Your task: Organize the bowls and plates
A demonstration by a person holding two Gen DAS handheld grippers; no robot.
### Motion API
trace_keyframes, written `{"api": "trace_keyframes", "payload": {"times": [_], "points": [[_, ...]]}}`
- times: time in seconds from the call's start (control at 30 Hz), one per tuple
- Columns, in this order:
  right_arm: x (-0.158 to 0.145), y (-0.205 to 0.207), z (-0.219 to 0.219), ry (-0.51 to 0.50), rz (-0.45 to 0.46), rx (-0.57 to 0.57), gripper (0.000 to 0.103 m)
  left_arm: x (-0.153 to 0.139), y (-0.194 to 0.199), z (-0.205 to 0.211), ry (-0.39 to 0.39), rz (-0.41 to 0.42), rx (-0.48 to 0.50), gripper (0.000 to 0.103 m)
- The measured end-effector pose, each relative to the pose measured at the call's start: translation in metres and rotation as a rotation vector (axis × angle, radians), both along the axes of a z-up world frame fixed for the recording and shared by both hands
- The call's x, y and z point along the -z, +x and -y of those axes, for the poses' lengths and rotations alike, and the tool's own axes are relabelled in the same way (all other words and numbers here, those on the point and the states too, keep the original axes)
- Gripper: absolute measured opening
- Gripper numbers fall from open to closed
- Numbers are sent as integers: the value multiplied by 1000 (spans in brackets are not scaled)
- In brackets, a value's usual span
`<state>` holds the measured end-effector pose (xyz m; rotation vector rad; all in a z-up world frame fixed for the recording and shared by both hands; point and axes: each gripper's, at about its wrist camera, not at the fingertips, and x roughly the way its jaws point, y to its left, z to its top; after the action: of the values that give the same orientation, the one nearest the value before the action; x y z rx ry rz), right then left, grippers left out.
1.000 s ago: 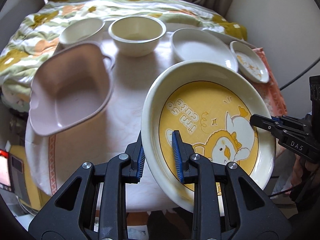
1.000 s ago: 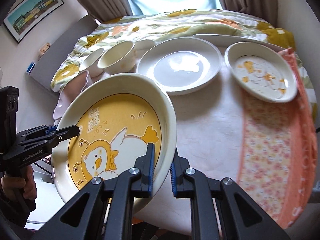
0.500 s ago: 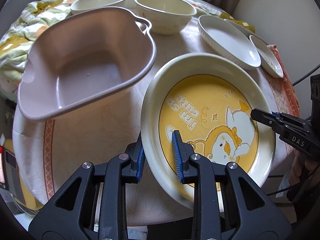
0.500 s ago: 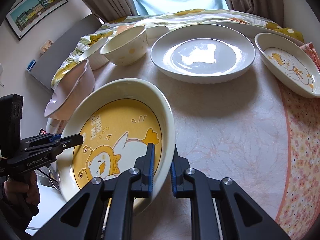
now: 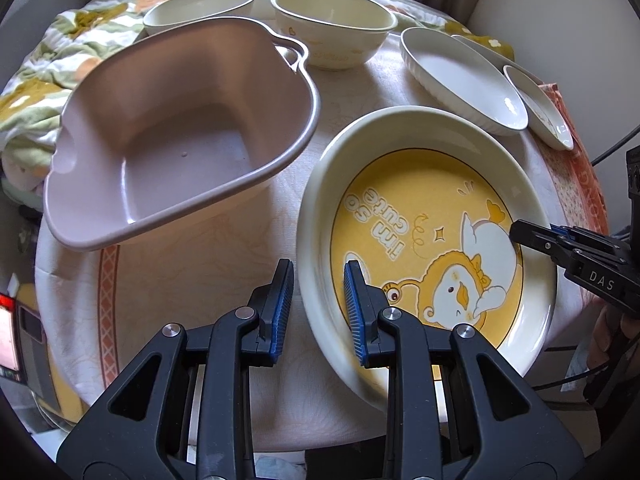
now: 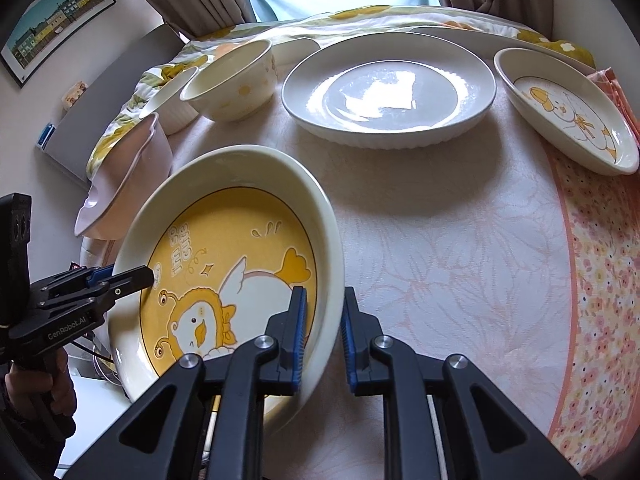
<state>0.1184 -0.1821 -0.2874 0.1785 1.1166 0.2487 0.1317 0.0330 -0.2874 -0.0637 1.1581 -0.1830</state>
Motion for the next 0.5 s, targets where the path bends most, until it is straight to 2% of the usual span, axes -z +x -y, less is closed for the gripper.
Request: {"api": "trace_keyframes", "payload": {"times": [0.17, 0.23, 0.27, 0.3, 0.33, 0.37, 0.4, 0.43, 0.47, 0.5], "points": [[-7, -5, 5, -4, 0, 3, 15, -11, -7, -1, 59, 7, -5, 22], [-14, -8, 6, -18, -1, 6, 15, -22, -12, 2, 96, 31, 5, 28], [-18, -9, 6, -26, 5, 10, 15, -30, -16, 5, 121, 47, 17, 37], [-23, -10, 8, -33, 17, 19, 20, -40, -19, 9, 137, 69, 32, 54], [-30, -12, 12, -36, 32, 37, 33, -48, -21, 12, 147, 93, 43, 67], [-37, -14, 16, -31, 47, 54, 45, -60, -25, 17, 162, 127, 52, 92], [-44, -16, 20, -22, 59, 69, 73, -70, -28, 20, 170, 157, 56, 101], [-52, -18, 24, -11, 73, 84, 98, -81, -31, 23, 166, 185, 62, 102], [-62, -20, 29, -8, 88, 99, 103, -90, -32, 25, 159, 199, 67, 102], [-71, -22, 32, -13, 105, 109, 103, -99, -32, 28, 151, 204, 68, 103]]}}
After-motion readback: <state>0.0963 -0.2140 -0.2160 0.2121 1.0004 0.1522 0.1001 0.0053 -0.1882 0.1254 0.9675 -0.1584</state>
